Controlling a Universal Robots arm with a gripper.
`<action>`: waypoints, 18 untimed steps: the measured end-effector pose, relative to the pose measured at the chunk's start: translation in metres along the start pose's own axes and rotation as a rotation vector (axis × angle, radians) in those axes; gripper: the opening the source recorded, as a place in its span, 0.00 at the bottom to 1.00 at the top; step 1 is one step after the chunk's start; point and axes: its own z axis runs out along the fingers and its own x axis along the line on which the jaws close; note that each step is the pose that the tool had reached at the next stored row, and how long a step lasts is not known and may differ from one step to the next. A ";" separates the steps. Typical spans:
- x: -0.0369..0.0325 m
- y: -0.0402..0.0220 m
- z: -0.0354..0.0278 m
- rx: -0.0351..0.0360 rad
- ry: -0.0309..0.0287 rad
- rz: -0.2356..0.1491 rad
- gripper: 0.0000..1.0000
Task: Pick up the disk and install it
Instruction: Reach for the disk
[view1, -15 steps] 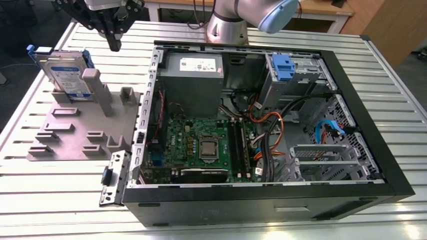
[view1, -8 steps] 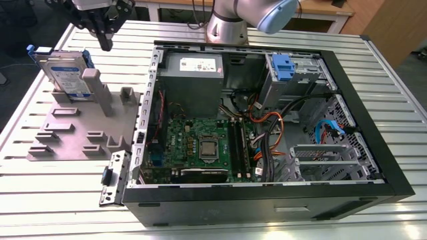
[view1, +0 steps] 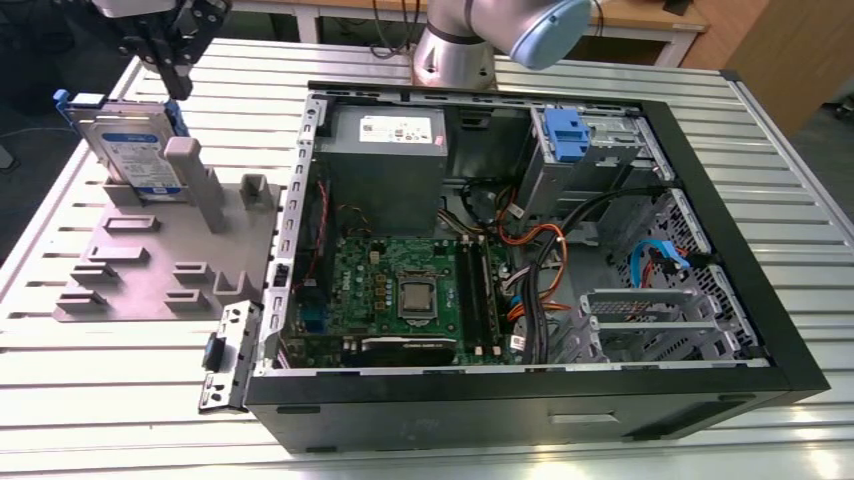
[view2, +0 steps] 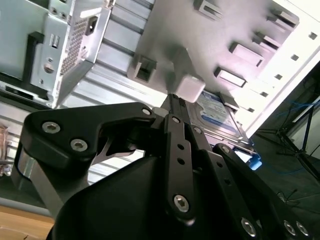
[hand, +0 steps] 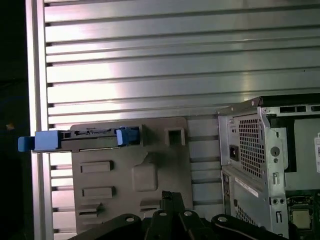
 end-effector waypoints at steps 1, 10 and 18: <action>0.0038 0.0002 0.0004 0.0001 0.0002 0.000 0.11; 0.0314 0.0023 0.0060 0.0007 0.0085 0.000 0.11; 0.0622 0.0089 0.0144 0.0010 0.0127 0.001 0.11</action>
